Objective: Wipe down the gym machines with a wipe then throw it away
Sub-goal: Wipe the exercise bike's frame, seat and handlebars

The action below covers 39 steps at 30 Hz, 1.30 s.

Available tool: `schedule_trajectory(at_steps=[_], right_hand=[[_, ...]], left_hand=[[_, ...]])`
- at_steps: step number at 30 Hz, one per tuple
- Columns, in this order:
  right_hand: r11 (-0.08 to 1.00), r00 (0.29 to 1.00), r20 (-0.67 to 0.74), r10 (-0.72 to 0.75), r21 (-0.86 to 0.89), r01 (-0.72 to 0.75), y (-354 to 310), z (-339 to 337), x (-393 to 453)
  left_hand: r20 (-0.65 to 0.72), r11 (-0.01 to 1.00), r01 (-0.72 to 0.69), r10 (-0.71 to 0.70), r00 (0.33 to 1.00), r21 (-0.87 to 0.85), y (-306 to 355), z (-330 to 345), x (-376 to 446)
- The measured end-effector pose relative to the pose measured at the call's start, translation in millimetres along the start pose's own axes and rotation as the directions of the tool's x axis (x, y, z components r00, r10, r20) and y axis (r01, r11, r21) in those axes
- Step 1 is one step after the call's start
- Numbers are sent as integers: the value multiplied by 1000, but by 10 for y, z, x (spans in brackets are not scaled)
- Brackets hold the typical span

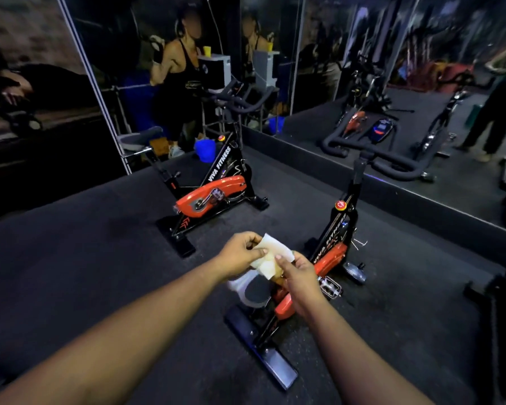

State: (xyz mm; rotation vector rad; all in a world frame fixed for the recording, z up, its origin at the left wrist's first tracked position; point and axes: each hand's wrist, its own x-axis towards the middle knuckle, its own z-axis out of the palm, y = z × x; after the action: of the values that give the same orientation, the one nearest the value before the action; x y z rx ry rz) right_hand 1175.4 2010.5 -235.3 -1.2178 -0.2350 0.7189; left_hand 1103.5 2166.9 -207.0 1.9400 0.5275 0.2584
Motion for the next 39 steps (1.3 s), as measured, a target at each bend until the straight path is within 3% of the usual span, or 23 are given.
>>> schedule_trajectory(at_steps=[5,6,11,16,23,26,28,30,31,33,36,39], right_hand=[[998,995,-86,-53,-42,49,140,229,157],[998,985,-165,-49,-55,41,320,306,283],[978,975,-201,-99,-200,58,568,275,499],[901,947,-256,-191,-429,66,816,145,907],[623,905,-286,-316,-781,-30,1135,107,1430],[472,949,-187,-254,-880,-47,1334,15,1564],[382,990,-28,-135,-924,26,1570,-33,1547],[198,992,126,-22,-972,128,1877,-74,1419],[129,990,138,25,-983,133,2020,-71,1321],[68,992,125,9,-990,124,2222,-54,1095],[-34,994,103,-26,-994,102,2336,10,879],[86,985,-168,39,-982,-171,2165,144,1205]], left_hand=[[29,998,60,-59,998,-28,-375,-131,73],[109,996,86,-82,991,-30,-601,-198,234],[123,996,93,-93,988,7,-884,-269,449],[166,975,53,-90,982,215,-1293,-275,838],[310,798,-97,-117,943,594,-1813,-330,1180],[454,684,-241,-147,879,688,-1988,-321,1312],[532,603,-338,-174,829,723,-2091,-308,1391],[620,524,-453,-195,760,721,-2186,-302,1443],[671,495,-517,-201,714,698,-2259,-302,1480],[744,468,-604,-208,635,646,-2403,-305,1537],[796,468,-661,-184,576,586,-2563,-330,1629],[834,473,-703,-147,531,531,-2662,-351,1704]])
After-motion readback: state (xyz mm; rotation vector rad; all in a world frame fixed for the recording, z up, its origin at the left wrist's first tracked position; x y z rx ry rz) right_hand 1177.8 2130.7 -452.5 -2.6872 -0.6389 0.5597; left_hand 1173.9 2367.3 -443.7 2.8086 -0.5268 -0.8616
